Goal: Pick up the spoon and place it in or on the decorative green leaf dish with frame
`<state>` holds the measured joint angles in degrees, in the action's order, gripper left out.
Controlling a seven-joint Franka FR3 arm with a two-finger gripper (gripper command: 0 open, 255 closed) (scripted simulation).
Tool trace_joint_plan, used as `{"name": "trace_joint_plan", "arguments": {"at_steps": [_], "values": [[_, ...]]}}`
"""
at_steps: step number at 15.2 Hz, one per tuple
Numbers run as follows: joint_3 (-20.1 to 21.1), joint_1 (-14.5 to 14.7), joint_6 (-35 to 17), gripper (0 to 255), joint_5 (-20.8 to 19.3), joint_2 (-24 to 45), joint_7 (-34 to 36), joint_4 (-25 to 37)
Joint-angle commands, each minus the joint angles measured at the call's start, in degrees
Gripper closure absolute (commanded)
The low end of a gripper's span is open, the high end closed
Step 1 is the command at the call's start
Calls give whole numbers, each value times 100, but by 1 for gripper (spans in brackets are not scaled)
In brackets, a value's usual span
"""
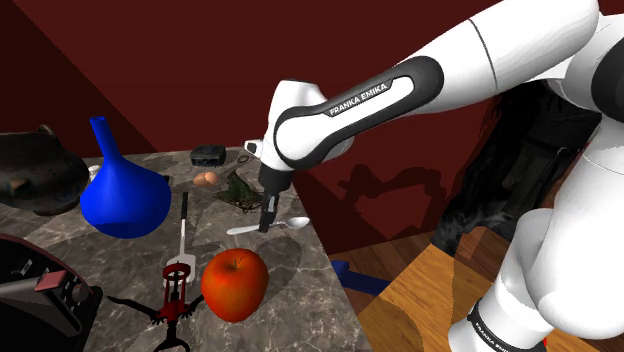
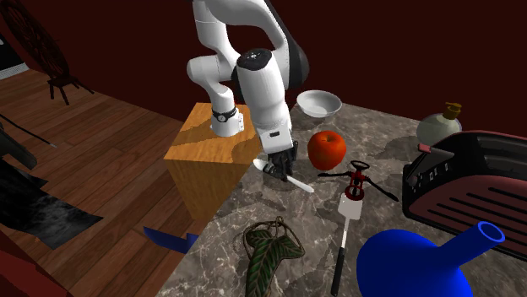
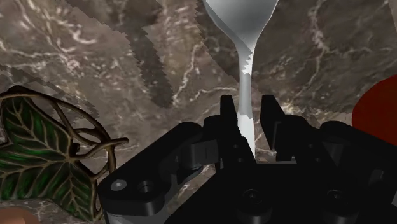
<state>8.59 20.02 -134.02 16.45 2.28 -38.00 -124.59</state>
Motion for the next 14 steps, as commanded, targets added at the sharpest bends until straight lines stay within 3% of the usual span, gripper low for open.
{"name": "trace_joint_plan", "arguments": {"at_steps": [1, 12, 14], "values": [[-3, -3, 133, 255, -19, -82, 36, 52], [-32, -31, 937, 255, -125, -427, 226, 524], [-66, -65, 1008, 255, -159, -241, 190, 770]]}}
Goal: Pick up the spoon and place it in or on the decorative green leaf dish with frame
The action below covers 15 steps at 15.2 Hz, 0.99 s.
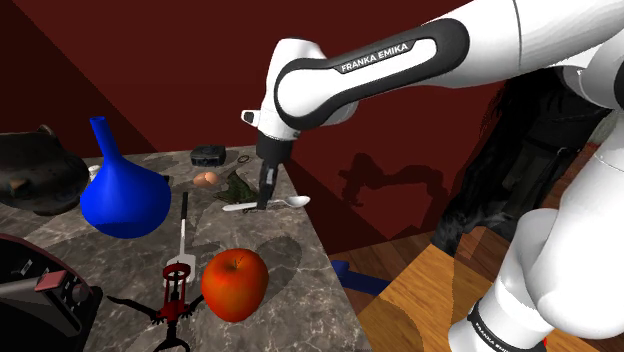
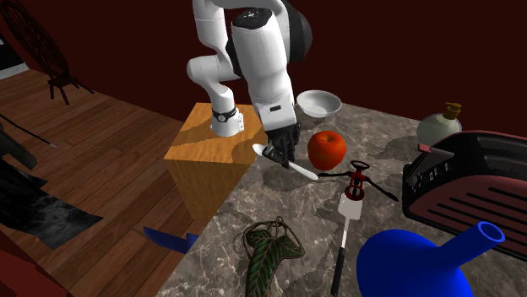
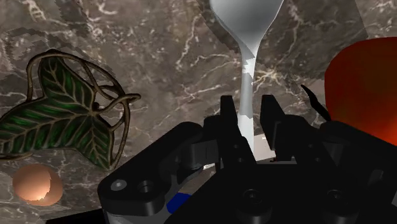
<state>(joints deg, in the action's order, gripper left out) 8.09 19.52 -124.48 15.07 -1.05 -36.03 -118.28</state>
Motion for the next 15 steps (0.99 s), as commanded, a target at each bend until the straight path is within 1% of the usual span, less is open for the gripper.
{"name": "trace_joint_plan", "arguments": {"at_steps": [1, 5, 9, 12, 15], "values": [[-47, -47, 120, 255, -53, 284, -44, 385], [-160, -165, 442, 255, -164, 1074, -169, 1454], [-250, -268, 870, 255, -261, 1933, -259, 2706], [-302, -338, 1290, 255, -330, 2663, -298, 3833], [-342, -396, 1858, 255, -401, 3550, -303, 5270]]}}
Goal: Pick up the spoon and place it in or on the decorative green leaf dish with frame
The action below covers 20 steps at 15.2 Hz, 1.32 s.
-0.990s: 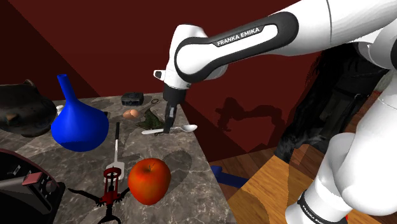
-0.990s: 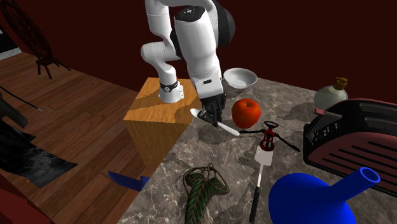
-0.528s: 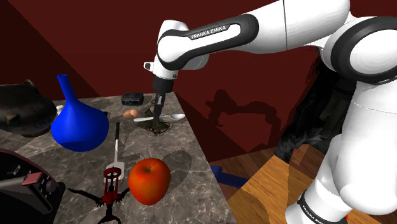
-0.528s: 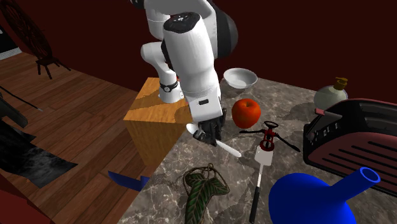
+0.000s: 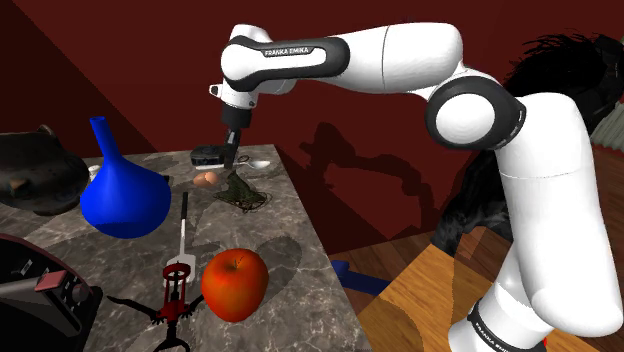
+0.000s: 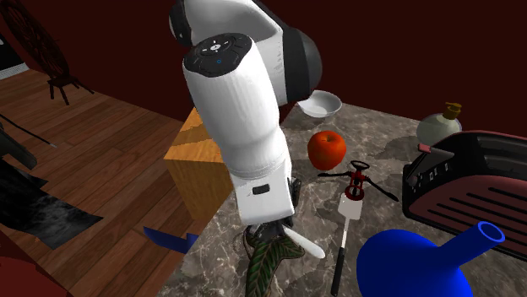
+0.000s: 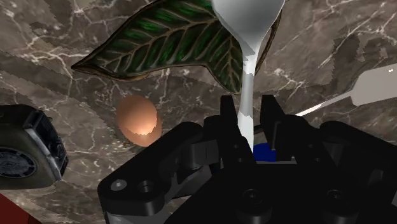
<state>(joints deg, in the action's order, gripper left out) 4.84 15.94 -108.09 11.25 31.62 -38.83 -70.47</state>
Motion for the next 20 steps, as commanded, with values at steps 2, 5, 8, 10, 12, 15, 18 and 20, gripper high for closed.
{"name": "trace_joint_plan", "arguments": {"at_steps": [2, 5, 8, 10, 12, 15, 18, 20], "values": [[-31, -63, 571, 255, -59, 894, -18, 1445], [-31, -66, 317, 255, -45, 852, -68, 1144], [-30, -68, 84, 255, -32, 839, -116, 894], [-29, -69, -65, 255, -23, 841, -147, 743], [-28, -70, -209, 255, -14, 850, -177, 606], [-26, -71, -416, 255, -2, 877, -220, 422], [-25, -71, -531, 255, 6, 899, -245, 326], [-25, -71, -531, 255, 6, 899, -245, 327]]}}
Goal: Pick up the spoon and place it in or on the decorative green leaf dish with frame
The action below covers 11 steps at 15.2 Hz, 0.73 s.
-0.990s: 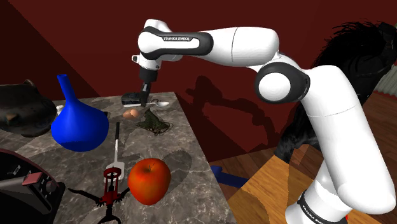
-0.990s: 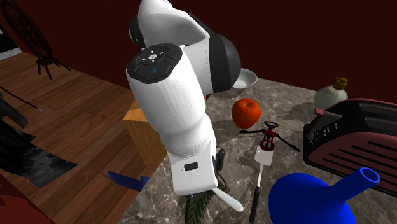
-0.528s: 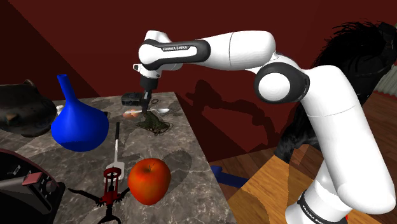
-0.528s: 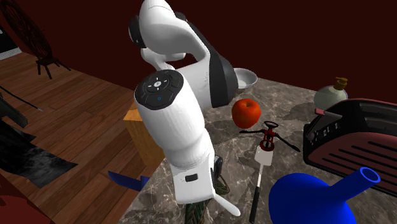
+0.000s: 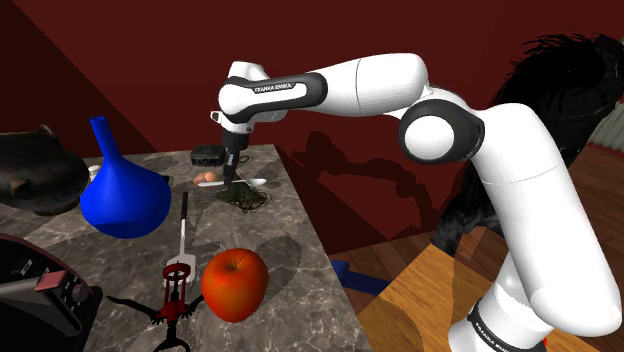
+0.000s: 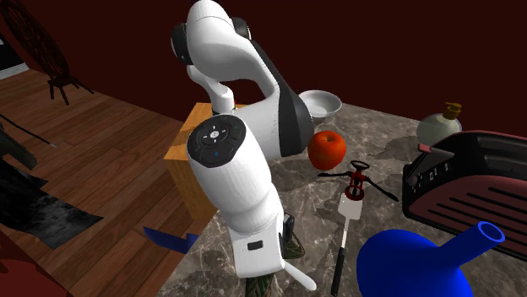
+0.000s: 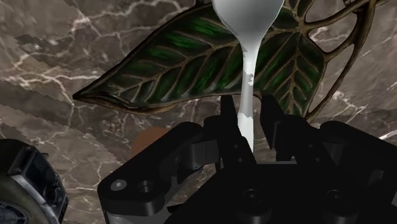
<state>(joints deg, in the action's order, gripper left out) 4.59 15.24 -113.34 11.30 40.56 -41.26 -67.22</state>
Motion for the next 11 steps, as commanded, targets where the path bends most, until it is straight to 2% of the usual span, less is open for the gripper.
{"name": "trace_joint_plan", "arguments": {"at_steps": [1, 5, 6, 11], "values": [[0, -1, -6, 255, 0, 5, -2, 1], [0, -1, -5, 255, 0, 5, -2, 1], [0, -1, -5, 0, 0, 5, -2, 1], [0, -1, -5, 0, 0, 5, -2, 1]]}}
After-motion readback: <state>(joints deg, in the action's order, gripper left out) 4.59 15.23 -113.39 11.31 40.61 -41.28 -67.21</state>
